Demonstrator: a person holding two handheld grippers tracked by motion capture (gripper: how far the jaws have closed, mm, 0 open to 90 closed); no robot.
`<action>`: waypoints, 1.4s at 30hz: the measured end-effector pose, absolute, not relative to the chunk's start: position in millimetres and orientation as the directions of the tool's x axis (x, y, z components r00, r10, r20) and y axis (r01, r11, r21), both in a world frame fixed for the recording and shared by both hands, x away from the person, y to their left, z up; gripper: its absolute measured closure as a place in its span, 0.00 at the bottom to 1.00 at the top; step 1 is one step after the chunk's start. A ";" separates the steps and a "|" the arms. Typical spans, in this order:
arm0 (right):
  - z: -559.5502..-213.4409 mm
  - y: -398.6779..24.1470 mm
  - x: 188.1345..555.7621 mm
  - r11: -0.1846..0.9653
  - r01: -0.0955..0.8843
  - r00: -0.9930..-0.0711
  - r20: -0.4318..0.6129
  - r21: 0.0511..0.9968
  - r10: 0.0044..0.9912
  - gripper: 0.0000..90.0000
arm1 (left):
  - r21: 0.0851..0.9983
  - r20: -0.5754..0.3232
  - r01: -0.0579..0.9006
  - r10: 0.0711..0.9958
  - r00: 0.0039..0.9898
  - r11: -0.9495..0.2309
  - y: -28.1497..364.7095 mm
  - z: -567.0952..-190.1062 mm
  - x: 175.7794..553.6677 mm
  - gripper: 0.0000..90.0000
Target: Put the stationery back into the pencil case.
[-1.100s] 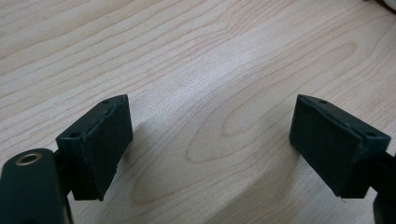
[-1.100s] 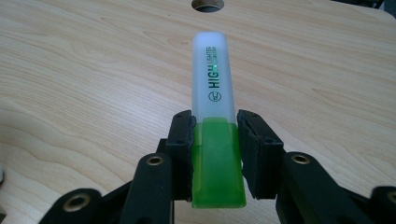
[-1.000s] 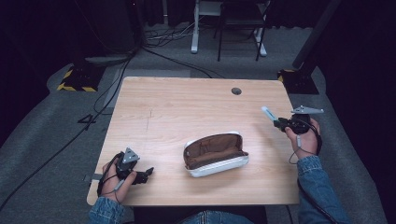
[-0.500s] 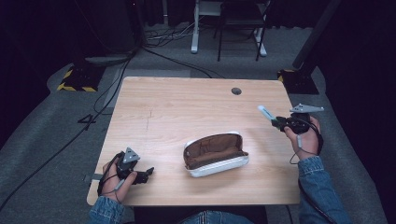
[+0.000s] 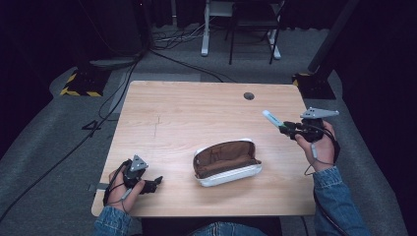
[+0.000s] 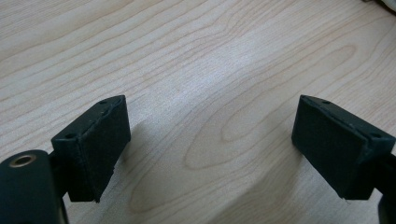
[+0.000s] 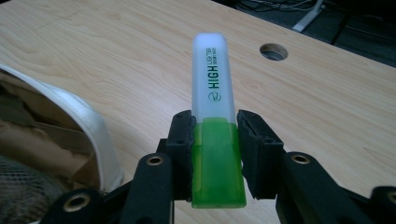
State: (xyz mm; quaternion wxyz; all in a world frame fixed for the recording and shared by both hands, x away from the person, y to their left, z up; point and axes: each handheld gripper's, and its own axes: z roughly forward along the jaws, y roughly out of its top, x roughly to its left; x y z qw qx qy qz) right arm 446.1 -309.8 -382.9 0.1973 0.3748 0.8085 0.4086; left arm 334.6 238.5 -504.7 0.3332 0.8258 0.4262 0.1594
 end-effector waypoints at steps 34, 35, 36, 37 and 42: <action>-354.1 -239.9 405.0 0.506 0.330 -0.839 0.003 0.796 0.543 0.75 | 0.688 -0.020 0.593 0.807 0.591 -0.417 237.1 -504.9 335.8 0.13; -354.1 -238.0 404.3 0.511 0.326 -0.844 0.002 0.795 0.536 0.75 | 0.688 -0.020 0.593 0.807 0.591 -0.417 237.1 -504.9 335.8 0.13; -353.8 -236.1 403.3 0.516 0.325 -0.847 0.001 0.792 0.531 0.75 | 0.688 -0.020 0.593 0.807 0.591 -0.417 237.1 -504.9 335.8 0.13; -353.7 -234.1 402.6 0.522 0.321 -0.852 0.000 0.790 0.523 0.75 | 0.688 -0.020 0.593 0.807 0.591 -0.418 237.1 -504.9 335.8 0.13; -354.1 -222.3 398.0 0.552 0.306 -0.878 0.005 0.776 0.479 0.75 | 0.688 -0.020 0.593 0.807 0.591 -0.417 237.0 -504.9 335.8 0.13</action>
